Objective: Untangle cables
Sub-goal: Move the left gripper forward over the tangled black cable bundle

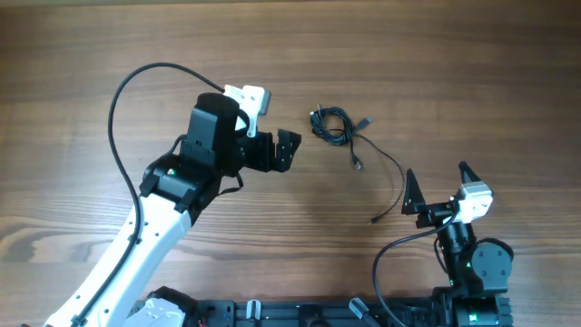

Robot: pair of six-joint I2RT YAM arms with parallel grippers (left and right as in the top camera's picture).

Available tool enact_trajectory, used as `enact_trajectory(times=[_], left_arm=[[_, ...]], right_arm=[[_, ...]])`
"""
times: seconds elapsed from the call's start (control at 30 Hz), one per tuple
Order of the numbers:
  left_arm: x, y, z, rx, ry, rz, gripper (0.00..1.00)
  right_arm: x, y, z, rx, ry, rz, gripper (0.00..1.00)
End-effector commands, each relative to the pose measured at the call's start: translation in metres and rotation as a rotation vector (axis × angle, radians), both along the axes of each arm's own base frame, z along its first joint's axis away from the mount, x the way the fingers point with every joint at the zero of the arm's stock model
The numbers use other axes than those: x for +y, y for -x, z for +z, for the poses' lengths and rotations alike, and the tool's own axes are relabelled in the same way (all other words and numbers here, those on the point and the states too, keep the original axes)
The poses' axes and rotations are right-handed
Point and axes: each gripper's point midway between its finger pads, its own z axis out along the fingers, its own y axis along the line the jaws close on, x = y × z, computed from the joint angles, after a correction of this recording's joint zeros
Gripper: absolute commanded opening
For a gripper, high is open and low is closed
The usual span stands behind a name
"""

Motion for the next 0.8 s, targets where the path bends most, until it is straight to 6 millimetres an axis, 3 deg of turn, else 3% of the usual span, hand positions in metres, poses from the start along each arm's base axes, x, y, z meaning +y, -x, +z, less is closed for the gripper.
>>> enact_trajectory(times=[0.0, 0.23, 0.5, 0.77], left_arm=[[0.009, -0.013, 0.012, -0.055, -0.061, 0.115, 0.99], [0.010, -0.026, 0.015, -0.047, -0.105, 0.178, 0.98], [-0.005, -0.054, 0.018, 0.000, -0.136, 0.174, 0.97], [-0.014, -0.072, 0.007, 0.044, -0.147, 0.187, 0.98]], right_arm=[[-0.002, 0.000, 0.002, -0.009, -0.013, -0.015, 1.00], [-0.002, 0.000, 0.002, -0.009, -0.013, -0.015, 1.00], [-0.002, 0.000, 0.002, -0.009, -0.013, -0.015, 1.00], [-0.002, 0.000, 0.002, -0.009, -0.013, -0.015, 1.00]])
